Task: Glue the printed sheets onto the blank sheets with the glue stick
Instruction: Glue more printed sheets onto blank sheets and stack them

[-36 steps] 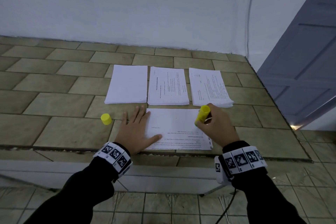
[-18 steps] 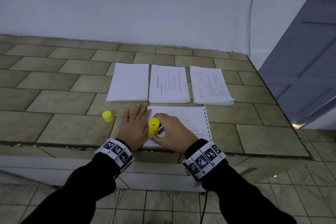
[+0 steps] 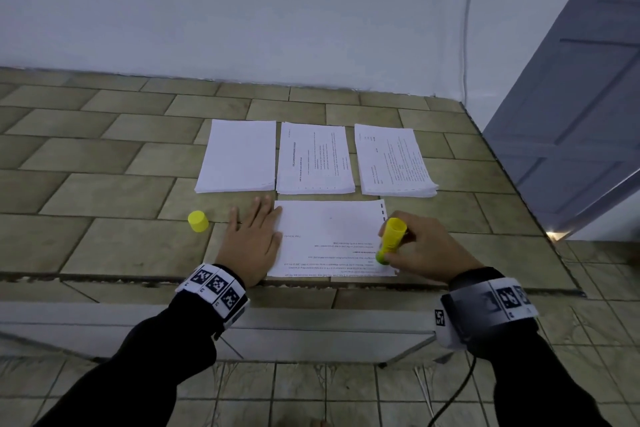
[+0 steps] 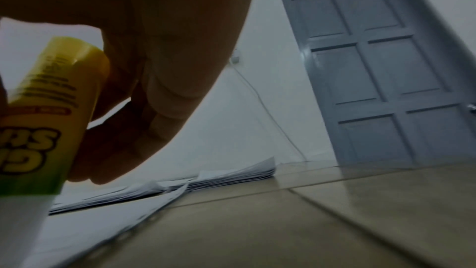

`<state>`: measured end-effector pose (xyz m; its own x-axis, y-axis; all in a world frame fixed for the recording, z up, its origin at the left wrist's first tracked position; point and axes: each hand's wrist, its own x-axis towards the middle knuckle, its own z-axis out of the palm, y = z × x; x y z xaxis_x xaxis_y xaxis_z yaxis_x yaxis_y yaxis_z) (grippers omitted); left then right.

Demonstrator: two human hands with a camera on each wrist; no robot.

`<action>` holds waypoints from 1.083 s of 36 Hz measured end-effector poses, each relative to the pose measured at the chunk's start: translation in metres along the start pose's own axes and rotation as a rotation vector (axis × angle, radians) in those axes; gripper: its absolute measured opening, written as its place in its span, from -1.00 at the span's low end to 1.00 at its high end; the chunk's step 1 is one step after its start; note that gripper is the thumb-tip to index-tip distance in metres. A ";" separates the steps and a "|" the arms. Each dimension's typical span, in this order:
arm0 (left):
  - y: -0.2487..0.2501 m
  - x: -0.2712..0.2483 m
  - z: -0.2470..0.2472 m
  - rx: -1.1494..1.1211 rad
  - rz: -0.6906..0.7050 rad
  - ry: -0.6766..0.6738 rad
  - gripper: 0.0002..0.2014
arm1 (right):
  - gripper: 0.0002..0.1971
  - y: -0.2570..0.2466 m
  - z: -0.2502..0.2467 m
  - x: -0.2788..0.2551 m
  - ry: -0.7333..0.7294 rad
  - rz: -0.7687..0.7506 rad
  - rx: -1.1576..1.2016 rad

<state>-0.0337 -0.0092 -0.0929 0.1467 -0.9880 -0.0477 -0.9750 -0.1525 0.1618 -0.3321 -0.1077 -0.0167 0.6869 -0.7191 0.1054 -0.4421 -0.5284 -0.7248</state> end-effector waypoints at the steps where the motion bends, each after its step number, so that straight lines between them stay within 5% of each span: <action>1: 0.000 0.000 0.000 -0.007 0.002 0.004 -0.14 | -0.82 0.003 -0.002 -0.002 0.015 0.028 0.015; 8: 0.001 0.000 0.001 -0.018 0.006 0.010 -0.15 | -0.81 -0.004 0.006 0.005 0.087 0.000 0.065; 12: 0.000 0.000 0.002 -0.026 0.006 0.017 -0.17 | -0.87 -0.026 0.030 0.021 -0.016 -0.148 0.133; 19: 0.001 0.002 0.002 -0.004 0.008 0.009 -0.17 | -0.84 -0.065 0.072 0.047 -0.171 -0.142 0.141; 25: -0.005 0.002 0.012 -0.032 0.026 0.056 -0.43 | -0.63 -0.078 0.088 0.058 -0.270 -0.183 0.063; 32: -0.001 0.000 0.003 0.004 0.020 -0.011 -0.18 | -0.79 -0.079 0.083 0.083 -0.285 -0.167 -0.031; 39: 0.002 -0.001 0.000 -0.047 0.021 0.021 -0.20 | -0.76 -0.069 0.079 0.126 -0.229 -0.063 -0.083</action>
<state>-0.0361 -0.0085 -0.0921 0.1305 -0.9912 -0.0231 -0.9690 -0.1324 0.2087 -0.1692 -0.1260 -0.0075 0.8232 -0.5676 -0.0150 -0.4336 -0.6114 -0.6620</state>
